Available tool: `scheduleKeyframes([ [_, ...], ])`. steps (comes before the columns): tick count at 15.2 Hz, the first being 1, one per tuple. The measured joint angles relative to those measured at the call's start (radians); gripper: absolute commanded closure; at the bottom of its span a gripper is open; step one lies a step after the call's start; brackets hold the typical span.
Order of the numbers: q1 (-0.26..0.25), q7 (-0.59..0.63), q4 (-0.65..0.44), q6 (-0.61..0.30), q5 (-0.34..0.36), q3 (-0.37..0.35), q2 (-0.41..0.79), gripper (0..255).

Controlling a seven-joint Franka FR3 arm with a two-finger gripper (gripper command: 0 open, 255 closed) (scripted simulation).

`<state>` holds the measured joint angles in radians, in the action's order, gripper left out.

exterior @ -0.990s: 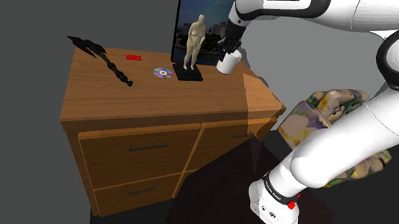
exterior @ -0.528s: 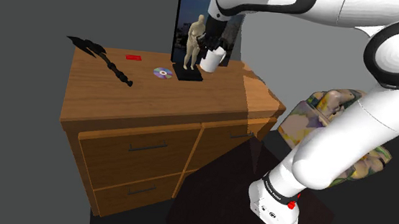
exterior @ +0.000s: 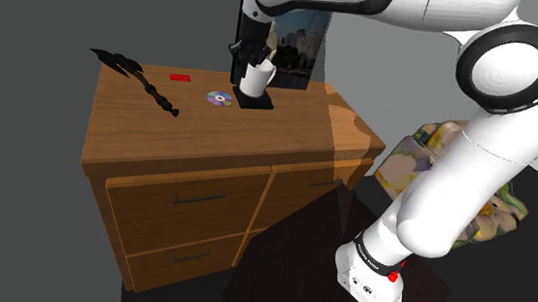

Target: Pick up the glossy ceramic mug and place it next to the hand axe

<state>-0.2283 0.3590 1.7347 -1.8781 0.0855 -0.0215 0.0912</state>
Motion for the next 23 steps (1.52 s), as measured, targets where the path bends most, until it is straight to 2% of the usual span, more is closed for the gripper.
scheduleKeyframes([
  [10, -0.118, 0.175, -0.370, 0.117, 0.036, -0.067, 0.268, 255],
  [14, -0.181, 0.233, -0.629, 0.215, 0.057, -0.081, 0.437, 255],
  [15, -0.187, 0.238, -0.660, 0.225, 0.059, -0.081, 0.458, 255],
  [23, -0.184, 0.251, -0.561, 0.127, 0.060, -0.081, 0.458, 255],
])
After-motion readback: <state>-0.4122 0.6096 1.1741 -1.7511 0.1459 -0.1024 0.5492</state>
